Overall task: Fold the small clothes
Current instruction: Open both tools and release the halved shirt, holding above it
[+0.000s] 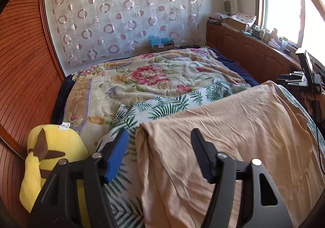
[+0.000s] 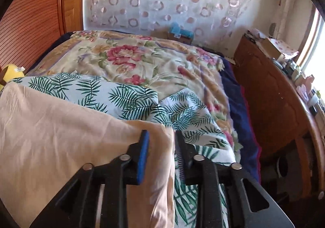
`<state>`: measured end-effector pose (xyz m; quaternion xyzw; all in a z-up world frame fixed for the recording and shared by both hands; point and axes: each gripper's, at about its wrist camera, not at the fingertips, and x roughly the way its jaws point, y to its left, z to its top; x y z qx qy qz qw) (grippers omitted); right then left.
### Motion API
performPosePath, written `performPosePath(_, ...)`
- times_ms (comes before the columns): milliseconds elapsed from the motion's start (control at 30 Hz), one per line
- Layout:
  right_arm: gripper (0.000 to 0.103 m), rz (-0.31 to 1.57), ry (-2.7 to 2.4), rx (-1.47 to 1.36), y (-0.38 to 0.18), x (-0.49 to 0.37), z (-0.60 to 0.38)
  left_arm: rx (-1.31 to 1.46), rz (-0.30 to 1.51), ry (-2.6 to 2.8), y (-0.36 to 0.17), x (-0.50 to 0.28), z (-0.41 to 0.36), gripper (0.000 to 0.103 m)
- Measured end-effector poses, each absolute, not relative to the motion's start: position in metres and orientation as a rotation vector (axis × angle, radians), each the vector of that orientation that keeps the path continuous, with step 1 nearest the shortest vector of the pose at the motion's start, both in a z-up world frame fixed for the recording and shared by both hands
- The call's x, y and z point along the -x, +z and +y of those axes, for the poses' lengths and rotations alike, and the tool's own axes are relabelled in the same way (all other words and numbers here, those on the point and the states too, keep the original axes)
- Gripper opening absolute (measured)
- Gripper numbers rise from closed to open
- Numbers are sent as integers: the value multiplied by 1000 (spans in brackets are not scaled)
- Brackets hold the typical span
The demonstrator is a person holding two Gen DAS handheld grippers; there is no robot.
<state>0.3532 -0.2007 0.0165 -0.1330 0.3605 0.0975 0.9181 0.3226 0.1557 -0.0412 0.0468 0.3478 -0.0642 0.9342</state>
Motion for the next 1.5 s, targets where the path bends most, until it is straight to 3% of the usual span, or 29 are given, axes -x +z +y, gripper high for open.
performPosePath(300, 50, 719, 274, 165, 60, -230, -234, -120, 739, -130, -63, -236, 149, 76)
performPosePath(533, 50, 736, 311, 102, 57, -154, -257, -96, 749, -110, -73, -187, 154, 76)
performPosePath(833, 50, 790, 313, 51, 24, -135, -279, -78, 742, -58, -84, -123, 167, 76)
performPosePath(1067, 50, 803, 284, 87, 30, -133, -286, -9, 802, -61, -106, -71, 191, 76)
performPosePath(1300, 50, 797, 263, 129, 32, -117, -285, 44, 851, -119, -125, -58, 187, 43)
performPosePath(1433, 51, 797, 263, 130, 32, -116, -284, 43, 872, -89, -135, -64, 186, 38)
performPosePath(1500, 50, 797, 262, 133, 27, -116, -284, 69, 873, -117, -134, -64, 186, 31)
